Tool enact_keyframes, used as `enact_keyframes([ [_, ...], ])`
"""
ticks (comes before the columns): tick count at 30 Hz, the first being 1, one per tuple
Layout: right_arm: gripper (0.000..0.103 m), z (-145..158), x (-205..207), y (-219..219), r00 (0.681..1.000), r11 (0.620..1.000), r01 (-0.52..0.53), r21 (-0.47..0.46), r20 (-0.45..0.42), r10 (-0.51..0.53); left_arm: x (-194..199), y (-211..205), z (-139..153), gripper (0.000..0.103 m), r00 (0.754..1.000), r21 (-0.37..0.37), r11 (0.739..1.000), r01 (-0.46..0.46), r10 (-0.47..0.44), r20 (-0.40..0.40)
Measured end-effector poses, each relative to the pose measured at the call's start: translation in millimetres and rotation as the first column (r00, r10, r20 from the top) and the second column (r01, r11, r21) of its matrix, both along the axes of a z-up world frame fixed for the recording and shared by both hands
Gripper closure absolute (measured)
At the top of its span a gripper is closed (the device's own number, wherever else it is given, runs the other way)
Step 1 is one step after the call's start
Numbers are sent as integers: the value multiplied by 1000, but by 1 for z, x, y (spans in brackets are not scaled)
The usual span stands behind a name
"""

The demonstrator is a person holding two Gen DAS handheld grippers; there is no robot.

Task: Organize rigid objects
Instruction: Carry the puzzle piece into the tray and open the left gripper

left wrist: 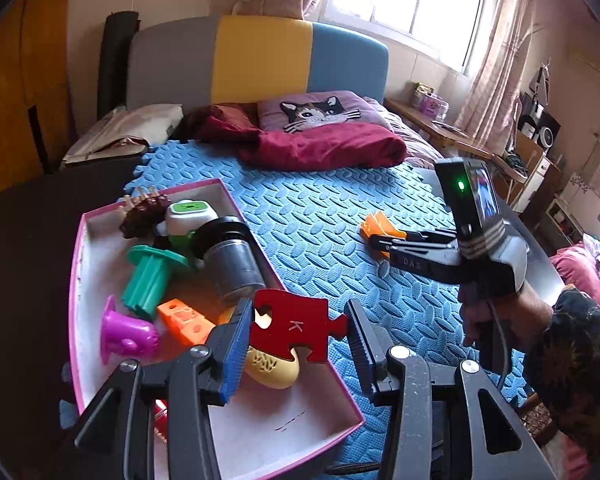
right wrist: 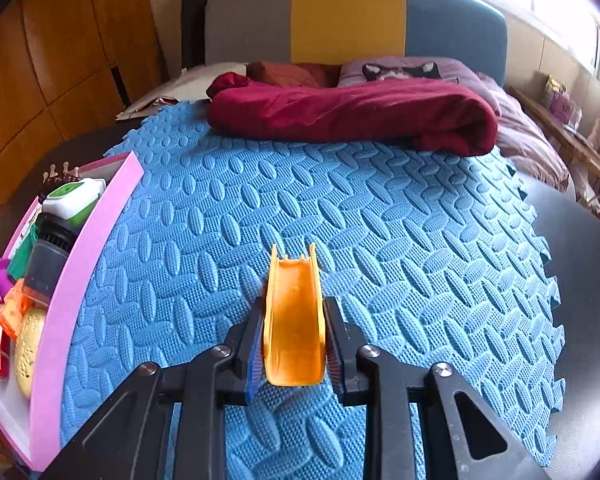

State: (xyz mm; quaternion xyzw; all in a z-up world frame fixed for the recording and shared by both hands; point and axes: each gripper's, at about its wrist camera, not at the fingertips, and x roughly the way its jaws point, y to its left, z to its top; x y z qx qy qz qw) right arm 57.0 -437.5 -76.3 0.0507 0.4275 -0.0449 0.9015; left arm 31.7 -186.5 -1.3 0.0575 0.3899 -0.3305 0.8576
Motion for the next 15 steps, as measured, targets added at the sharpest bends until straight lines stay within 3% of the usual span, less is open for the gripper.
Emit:
enact_keyframes([
  [12, 78, 0, 1, 2, 1000, 1000, 7, -18, 6, -7, -12, 24, 1, 56, 998, 18, 998, -63, 62, 24],
  [15, 67, 0, 1, 6, 999, 996, 36, -79, 0, -36, -12, 32, -1, 56, 997, 19, 997, -78, 78, 17],
])
